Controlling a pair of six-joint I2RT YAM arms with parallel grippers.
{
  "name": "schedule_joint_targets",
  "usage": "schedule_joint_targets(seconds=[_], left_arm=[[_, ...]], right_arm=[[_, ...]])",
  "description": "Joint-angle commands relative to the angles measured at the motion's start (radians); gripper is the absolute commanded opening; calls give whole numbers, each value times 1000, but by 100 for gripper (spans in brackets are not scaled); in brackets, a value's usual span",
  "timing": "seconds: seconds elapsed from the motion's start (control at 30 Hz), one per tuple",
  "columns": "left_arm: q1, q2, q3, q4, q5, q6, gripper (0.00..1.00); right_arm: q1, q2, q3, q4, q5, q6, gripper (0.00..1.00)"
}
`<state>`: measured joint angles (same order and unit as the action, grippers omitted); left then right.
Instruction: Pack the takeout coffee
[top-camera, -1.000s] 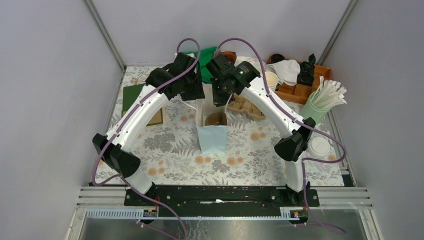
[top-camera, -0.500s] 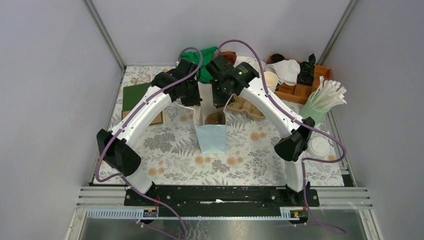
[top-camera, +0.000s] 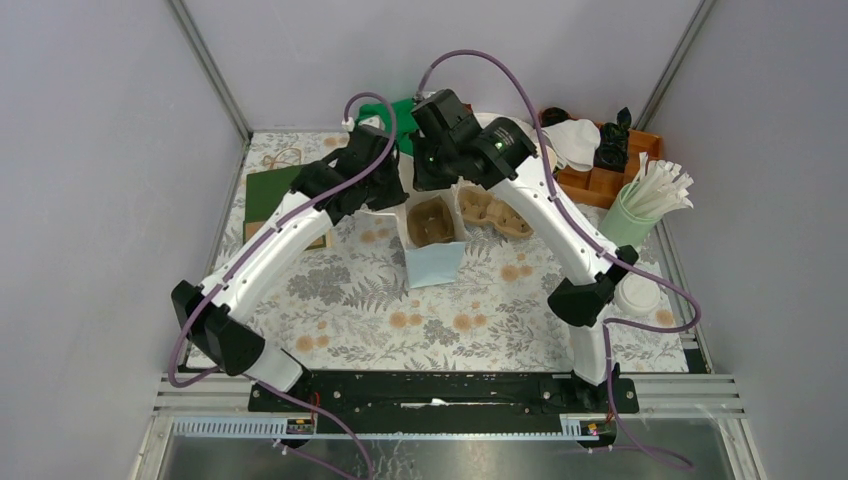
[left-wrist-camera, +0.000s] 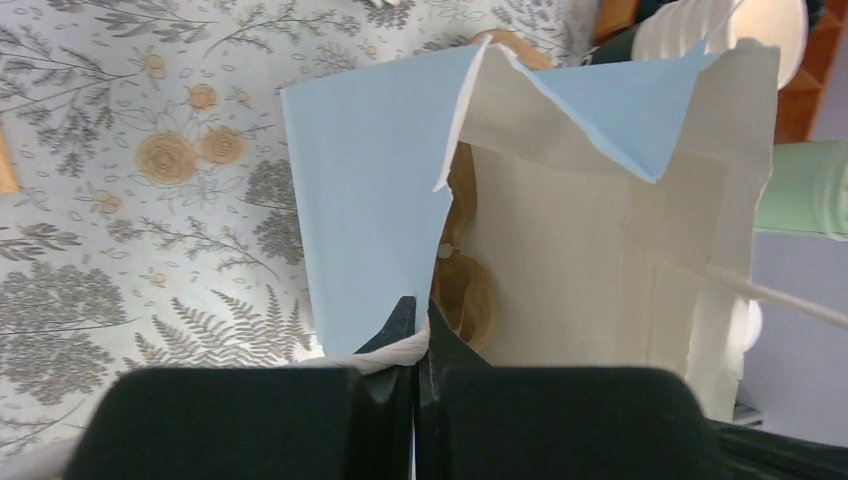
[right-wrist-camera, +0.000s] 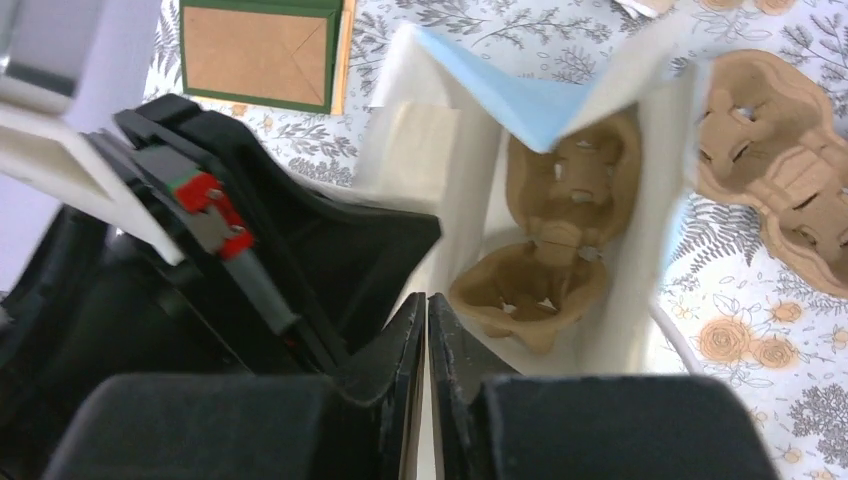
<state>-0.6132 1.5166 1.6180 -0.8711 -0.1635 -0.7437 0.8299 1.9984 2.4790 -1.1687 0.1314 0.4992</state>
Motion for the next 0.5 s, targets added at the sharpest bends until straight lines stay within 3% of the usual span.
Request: schedule_joint_targets(seconds=[0.0,0.3,0.47], left_arm=[[-24,-52,-42,122,-51,-72,0],[-26,-144,-156,218,-123,-129,0],[-28,-284,-315,371,-119,-144,0]], right_arm=[[44,-19,27,37,30,-46,12],[95,-7,-129,-11,152,-45,6],[94,-5,-222,-2,170,-53,5]])
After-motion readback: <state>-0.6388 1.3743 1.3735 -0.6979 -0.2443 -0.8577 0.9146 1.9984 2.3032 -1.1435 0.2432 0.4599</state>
